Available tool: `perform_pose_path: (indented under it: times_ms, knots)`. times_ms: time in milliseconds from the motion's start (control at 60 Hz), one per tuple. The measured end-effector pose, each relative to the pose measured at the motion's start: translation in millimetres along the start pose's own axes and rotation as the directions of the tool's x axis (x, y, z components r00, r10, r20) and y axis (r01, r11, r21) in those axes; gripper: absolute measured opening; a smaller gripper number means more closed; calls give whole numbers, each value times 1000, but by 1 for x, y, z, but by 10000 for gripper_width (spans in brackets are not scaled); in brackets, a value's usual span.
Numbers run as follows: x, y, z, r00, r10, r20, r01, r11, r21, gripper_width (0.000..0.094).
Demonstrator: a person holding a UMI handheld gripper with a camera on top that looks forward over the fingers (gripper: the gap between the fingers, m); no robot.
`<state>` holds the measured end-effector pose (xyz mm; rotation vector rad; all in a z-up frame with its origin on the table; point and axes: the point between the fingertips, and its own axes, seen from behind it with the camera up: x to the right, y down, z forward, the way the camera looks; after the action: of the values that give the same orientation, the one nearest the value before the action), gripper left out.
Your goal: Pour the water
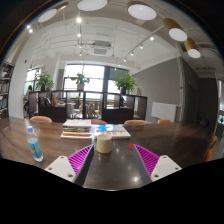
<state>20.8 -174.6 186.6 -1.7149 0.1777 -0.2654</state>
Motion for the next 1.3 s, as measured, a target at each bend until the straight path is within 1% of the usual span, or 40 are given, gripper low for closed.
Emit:
perform_pose_path:
  times_ms: [83,150,300,367,483,633,733,817,933,1017,1067,1117,1167,1217,1300]
  knots:
    - [-20,2,-3,999,-10,36,10,1000,11,813]
    - [-47,7,-6,997,-5,83,4,1000,12,811]
    - [-167,37,-18,974,36,223,-38,999,4,813]
    - [-210,42,-18,961,25,277,-29,1000,8,824]
    - [-273,47,-12,935,8,354,-13,1000,12,813]
    - [-326,52,5,918,-18,395,14,1000,13,811]
    - [-354,51,23,906,-1,424,-6,1000,15,810]
    - [-370,53,40,899,18,437,-22,1000,6,810]
    - [-387,61,64,896,2,444,2,1000,-8,808]
    - [-399,63,77,886,-1,464,2,1000,-2,804]
    - [-405,59,82,880,-2,476,-2,1000,9,767]
    - [-409,60,85,872,-6,490,-10,999,30,698]
    - [-408,58,87,874,0,486,-23,999,41,614]
    - [-404,55,90,884,10,468,-35,998,44,496]
    - [-402,57,90,879,9,477,-33,999,42,437]
